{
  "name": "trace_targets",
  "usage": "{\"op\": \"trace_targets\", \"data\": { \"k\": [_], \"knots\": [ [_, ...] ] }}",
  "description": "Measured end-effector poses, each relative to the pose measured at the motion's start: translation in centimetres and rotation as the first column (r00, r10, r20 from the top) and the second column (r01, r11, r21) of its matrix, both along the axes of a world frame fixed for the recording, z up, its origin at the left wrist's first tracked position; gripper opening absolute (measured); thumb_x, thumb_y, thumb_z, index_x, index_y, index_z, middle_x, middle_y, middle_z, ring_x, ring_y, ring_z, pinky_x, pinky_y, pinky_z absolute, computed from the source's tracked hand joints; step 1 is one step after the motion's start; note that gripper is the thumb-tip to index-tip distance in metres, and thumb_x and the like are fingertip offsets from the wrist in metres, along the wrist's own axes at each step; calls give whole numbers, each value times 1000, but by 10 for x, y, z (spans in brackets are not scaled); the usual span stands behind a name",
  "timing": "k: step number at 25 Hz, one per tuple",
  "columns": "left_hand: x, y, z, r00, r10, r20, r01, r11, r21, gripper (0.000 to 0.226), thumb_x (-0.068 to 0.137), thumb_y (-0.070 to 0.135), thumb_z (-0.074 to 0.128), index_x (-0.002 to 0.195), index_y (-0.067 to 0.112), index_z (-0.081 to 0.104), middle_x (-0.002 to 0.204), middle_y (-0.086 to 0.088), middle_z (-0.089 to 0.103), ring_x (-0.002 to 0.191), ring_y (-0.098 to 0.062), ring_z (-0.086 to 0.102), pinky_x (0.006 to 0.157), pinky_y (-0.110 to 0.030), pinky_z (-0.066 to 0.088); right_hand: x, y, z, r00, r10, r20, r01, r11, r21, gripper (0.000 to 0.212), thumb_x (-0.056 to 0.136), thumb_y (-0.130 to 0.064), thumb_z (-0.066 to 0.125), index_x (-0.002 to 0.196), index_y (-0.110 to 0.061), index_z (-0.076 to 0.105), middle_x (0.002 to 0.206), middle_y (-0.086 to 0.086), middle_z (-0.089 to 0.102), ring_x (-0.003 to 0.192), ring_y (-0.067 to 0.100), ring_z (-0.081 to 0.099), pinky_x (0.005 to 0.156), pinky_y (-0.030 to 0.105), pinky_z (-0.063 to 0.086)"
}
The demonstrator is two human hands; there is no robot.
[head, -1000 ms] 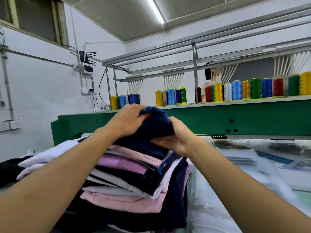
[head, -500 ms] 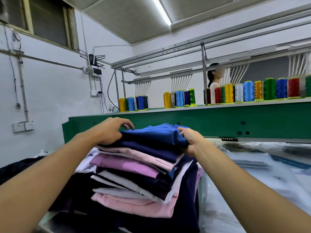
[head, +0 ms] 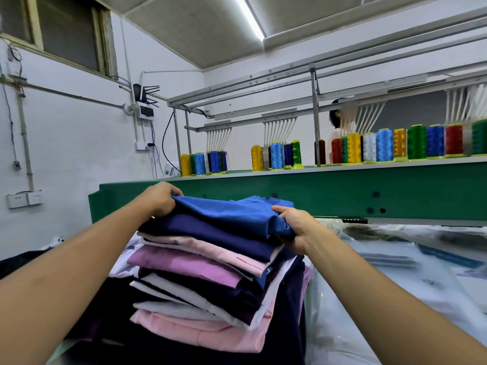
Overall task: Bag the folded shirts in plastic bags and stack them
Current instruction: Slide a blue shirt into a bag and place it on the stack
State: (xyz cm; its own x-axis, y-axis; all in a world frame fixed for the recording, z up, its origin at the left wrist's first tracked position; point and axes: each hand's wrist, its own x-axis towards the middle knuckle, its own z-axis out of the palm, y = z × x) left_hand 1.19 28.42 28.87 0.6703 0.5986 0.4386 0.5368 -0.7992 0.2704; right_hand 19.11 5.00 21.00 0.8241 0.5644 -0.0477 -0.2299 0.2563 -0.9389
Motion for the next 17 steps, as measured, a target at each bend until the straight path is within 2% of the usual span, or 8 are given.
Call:
{"op": "trace_targets", "data": {
  "k": [3,6,8,9,12,14,16,17],
  "knots": [
    [14,-10,6,968,-145,204,104,975,198,45,76,-13,39,86,20,67,96,-12,68,96,-32,61,78,-29,42,0,0,0,999,23,28,-24,999,26,54,80,8,41,123,-14,66,117,18,65,101,35,65,92,43,52],
    [34,-39,16,861,-445,247,335,860,385,39,70,-20,42,82,6,67,100,-14,67,99,-34,62,85,-34,45,-1,-1,5,998,60,25,-61,997,41,36,86,-10,58,120,-10,68,117,22,69,95,33,66,98,47,51],
    [50,-75,18,772,-622,132,558,763,327,33,74,-18,50,82,9,68,124,-12,62,113,-21,58,94,-23,39,2,0,8,996,92,-4,-91,993,78,29,93,-31,61,110,-9,70,115,21,69,90,34,65,94,45,53],
    [56,-93,16,725,-688,42,661,711,240,33,76,-13,52,82,14,69,136,-9,57,118,-10,53,96,-16,35,5,0,8,994,104,-15,-102,990,101,35,95,-40,59,108,-9,69,110,21,69,89,34,66,89,43,53],
    [71,-121,3,603,-767,-219,797,579,170,55,68,-15,42,91,29,68,153,5,41,135,1,40,107,-6,22,12,2,9,984,171,-42,-163,973,163,53,94,-56,55,111,-8,70,109,16,73,98,34,69,93,43,54],
    [71,-117,1,665,-727,-167,745,634,205,59,75,-9,53,121,27,58,150,3,43,133,-9,44,103,-6,26,12,4,7,977,211,-42,-201,964,174,43,92,-49,59,114,-14,71,112,12,73,102,32,69,95,41,54],
    [69,-103,3,845,-528,-87,533,815,227,59,81,22,79,129,21,45,131,-2,52,109,-19,52,89,-20,36,10,7,6,967,252,-25,-245,954,171,39,91,-35,61,123,-16,68,124,11,69,112,29,66,105,38,49],
    [70,-96,3,907,-404,-121,421,886,195,63,79,41,81,127,20,46,123,-2,55,102,-19,53,85,-27,40,9,8,7,964,266,-24,-258,951,172,38,89,-30,62,124,-16,66,129,10,67,112,25,65,110,35,44]
  ]
}}
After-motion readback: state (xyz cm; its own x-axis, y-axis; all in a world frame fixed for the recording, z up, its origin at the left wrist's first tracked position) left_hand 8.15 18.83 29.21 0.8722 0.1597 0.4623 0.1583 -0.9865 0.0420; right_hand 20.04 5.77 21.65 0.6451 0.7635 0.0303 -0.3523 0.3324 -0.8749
